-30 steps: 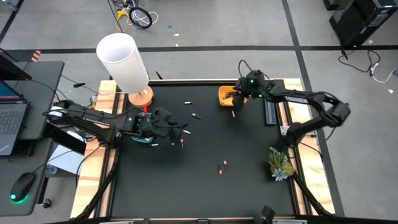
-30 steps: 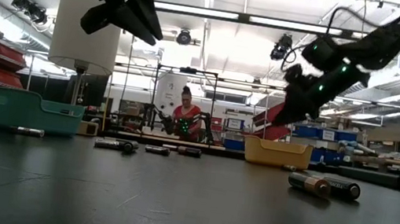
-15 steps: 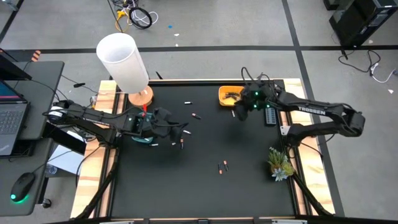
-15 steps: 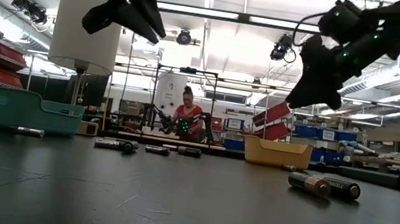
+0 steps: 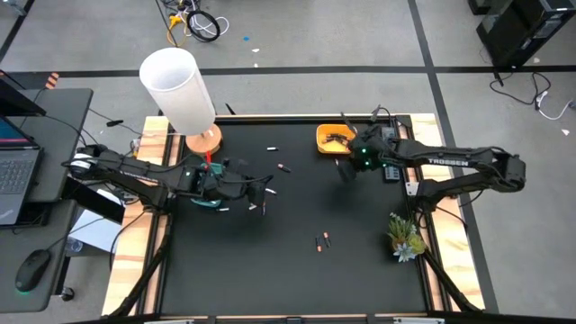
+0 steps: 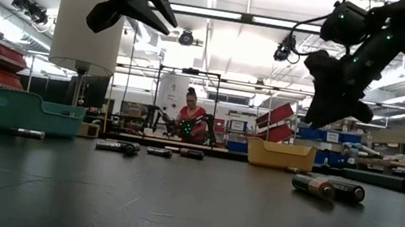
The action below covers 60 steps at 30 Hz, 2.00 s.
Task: Sort batteries
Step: Put the silver battery into the green bin
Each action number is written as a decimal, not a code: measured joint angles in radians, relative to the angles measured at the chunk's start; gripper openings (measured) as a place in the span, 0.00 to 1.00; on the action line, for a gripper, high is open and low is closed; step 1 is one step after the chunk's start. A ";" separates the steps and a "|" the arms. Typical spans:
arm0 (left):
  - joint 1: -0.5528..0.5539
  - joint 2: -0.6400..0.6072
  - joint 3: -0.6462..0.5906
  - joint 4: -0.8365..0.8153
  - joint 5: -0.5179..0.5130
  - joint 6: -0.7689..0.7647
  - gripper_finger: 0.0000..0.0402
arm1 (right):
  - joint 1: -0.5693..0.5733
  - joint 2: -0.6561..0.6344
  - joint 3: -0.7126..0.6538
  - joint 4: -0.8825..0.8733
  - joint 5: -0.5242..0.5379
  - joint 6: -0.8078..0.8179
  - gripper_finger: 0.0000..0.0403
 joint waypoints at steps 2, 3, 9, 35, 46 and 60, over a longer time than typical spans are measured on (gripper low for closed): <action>0.000 0.000 0.000 0.004 0.000 0.000 0.22 | 0.020 0.027 0.000 0.011 0.047 0.025 0.31; 0.000 0.000 0.000 0.005 0.000 0.000 0.22 | 0.029 0.043 0.000 0.019 0.069 0.034 0.31; 0.000 0.000 0.000 0.005 0.005 0.002 0.22 | 0.059 0.161 0.000 0.138 0.111 0.040 0.31; 0.000 0.000 0.000 0.004 0.060 0.006 0.22 | 0.010 0.291 0.000 0.133 0.214 0.245 0.55; 0.000 0.000 0.000 0.007 0.061 0.006 0.22 | 0.050 0.408 0.000 0.216 0.225 0.207 0.55; 0.000 0.000 0.000 0.007 0.088 0.004 0.22 | 0.080 0.451 0.000 0.282 0.317 0.218 0.53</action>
